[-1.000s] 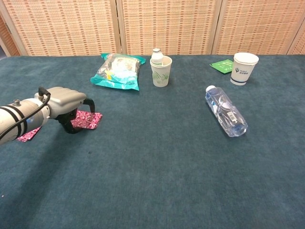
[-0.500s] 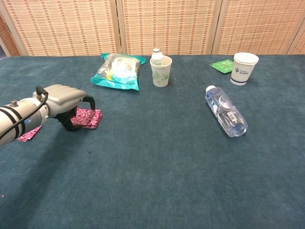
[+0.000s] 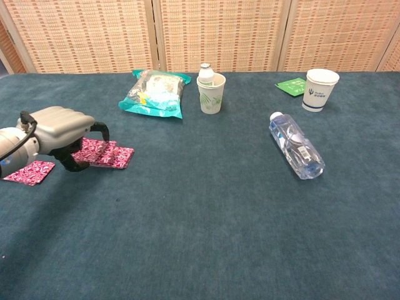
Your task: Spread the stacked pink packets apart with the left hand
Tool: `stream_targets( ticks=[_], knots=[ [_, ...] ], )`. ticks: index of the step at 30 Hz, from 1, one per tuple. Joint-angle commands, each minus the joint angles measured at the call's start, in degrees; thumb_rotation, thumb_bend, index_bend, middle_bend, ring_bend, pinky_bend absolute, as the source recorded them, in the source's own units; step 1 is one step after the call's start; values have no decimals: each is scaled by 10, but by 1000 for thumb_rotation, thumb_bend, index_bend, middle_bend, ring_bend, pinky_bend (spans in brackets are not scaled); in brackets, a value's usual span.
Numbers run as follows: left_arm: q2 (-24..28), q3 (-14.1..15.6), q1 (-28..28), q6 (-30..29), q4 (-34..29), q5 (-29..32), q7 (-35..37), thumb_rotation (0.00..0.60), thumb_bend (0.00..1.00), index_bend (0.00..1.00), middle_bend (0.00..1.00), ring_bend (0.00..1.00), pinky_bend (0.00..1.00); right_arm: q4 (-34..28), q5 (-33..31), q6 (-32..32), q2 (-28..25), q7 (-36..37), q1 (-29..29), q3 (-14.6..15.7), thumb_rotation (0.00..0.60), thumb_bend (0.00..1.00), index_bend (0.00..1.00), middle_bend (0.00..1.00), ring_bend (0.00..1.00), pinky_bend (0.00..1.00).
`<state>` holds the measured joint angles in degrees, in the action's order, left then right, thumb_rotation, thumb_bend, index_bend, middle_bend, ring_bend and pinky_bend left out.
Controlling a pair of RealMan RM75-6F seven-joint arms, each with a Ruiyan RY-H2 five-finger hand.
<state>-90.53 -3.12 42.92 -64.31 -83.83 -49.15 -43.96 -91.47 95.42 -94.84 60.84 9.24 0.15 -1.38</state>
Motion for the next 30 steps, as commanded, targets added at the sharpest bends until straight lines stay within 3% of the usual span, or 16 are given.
stream_targets(
  ticks=[1, 14, 30],
  knots=[
    [19, 14, -16, -17, -18, -16, -1, 600, 354, 527, 1000, 1000, 1000, 0, 0, 0, 0, 1, 0, 0, 600, 245, 739, 683, 556, 579],
    [97, 74, -101, -78, -76, -65, 17, 600, 357, 527, 1000, 1000, 1000, -1, 2, -1, -1, 2, 0, 1, 600, 245, 739, 683, 556, 580],
    [122, 97, -170, -85, -77, -84, 47, 600, 358, 527, 1000, 1000, 1000, -1, 1, 0, 3, -7, 0, 1, 600, 245, 739, 684, 556, 580]
  ],
)
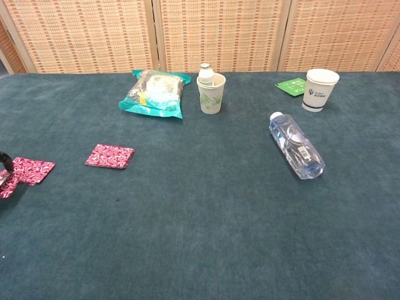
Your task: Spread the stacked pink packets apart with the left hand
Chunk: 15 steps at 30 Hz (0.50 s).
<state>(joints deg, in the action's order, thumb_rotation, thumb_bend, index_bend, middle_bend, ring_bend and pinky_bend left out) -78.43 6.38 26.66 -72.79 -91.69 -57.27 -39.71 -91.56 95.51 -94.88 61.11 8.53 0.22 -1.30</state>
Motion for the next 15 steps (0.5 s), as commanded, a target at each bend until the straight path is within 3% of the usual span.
stream_targets(
  ticks=[1, 15],
  knots=[
    [1, 3, -11, -1, 2, -4, 6, 600, 358, 527, 1000, 1000, 1000, 0, 0, 1, 0, -1, 0, 0, 600, 245, 739, 684, 556, 580],
    [-10, -4, -38, 17, 18, -14, 19, 600, 358, 461, 1000, 1000, 1000, 0, 1, 2, 2, -7, 0, 1, 600, 245, 739, 683, 556, 580]
  ],
)
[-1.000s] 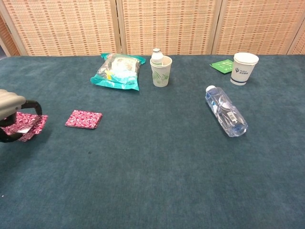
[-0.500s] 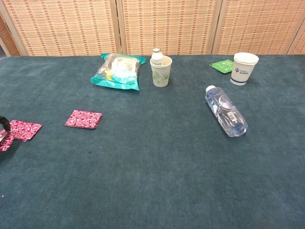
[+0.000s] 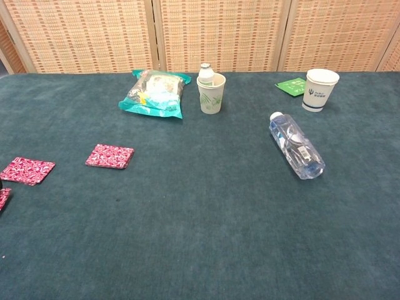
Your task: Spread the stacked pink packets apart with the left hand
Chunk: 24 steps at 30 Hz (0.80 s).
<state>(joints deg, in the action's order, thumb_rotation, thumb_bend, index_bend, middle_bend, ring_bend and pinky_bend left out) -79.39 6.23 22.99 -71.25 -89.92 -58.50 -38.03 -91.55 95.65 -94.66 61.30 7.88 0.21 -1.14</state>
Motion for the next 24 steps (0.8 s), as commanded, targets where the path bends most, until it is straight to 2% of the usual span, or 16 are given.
stream_targets(
  ticks=[1, 6, 16, 24],
  knots=[
    [0, -4, -2, 2, 0, -2, 1, 600, 357, 443, 1000, 1000, 1000, 0, -1, 0, 0, 0, 0, -1, 600, 245, 739, 683, 556, 580],
    [5, -10, -5, 6, -10, -5, -1, 600, 351, 357, 1000, 1000, 1000, -1, 0, 0, 0, 0, 0, 0, 600, 245, 739, 683, 556, 579],
    [7, -18, -10, 19, -16, 8, -11, 600, 347, 319, 1000, 1000, 1000, 0, 0, -1, 0, 1, 0, 0, 600, 245, 739, 683, 556, 580],
    [13, -25, -14, 30, -28, 13, 0, 600, 272, 269, 1000, 1000, 1000, 0, 0, -1, 0, 1, 0, -1, 600, 245, 739, 683, 556, 580]
  ],
)
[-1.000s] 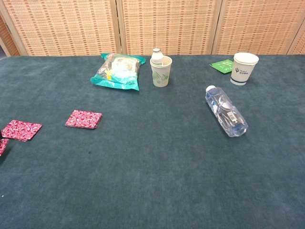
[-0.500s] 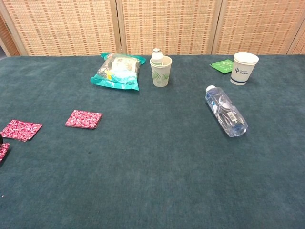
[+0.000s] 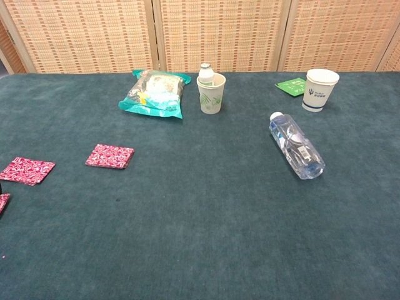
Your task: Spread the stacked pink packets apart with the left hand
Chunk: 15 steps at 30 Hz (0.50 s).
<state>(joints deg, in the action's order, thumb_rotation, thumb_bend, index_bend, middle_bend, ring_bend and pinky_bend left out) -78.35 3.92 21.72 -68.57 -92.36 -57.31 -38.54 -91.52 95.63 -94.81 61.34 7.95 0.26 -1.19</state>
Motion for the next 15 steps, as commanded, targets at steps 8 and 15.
stream_targets(
  ticks=[8, 15],
  knots=[
    [19, -6, -2, 12, -30, 3, 20, 600, 213, 242, 1000, 1000, 1000, -1, 0, 1, -1, 1, 0, 0, 600, 245, 739, 683, 556, 579],
    [45, 0, -7, -2, -82, -26, 21, 600, 209, 197, 1000, 1000, 1000, -1, -1, 1, -1, 0, -1, -1, 600, 245, 739, 683, 556, 579]
  ],
)
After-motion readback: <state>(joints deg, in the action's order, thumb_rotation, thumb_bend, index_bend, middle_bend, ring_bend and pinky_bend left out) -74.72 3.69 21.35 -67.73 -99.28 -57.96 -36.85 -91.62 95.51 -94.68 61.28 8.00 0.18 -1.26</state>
